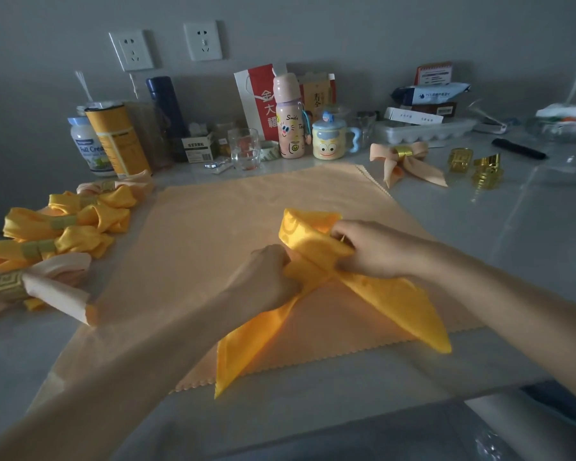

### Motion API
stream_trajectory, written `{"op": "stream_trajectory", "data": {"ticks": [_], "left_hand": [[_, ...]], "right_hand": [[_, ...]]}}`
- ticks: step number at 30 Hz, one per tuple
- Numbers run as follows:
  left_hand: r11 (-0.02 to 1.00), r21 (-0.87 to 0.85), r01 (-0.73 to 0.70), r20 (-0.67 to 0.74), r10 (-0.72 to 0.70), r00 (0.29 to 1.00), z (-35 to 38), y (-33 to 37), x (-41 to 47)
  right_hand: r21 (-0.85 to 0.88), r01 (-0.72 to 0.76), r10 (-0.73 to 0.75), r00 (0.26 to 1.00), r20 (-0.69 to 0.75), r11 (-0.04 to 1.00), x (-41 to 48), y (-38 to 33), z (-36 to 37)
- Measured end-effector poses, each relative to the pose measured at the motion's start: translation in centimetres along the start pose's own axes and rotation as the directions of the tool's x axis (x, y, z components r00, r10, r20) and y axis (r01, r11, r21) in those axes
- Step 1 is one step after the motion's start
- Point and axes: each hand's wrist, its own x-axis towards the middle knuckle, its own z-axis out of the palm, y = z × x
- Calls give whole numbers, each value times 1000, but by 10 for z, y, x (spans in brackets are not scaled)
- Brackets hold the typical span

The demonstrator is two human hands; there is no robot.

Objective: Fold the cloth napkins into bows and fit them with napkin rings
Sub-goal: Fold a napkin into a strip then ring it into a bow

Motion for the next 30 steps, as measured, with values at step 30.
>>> {"op": "stream_trajectory", "data": {"ticks": [30], "left_hand": [[949,193,-248,148,221,964,2,40,67]], "right_hand": [[371,-340,466,820,-333,864,23,165,-54]]}}
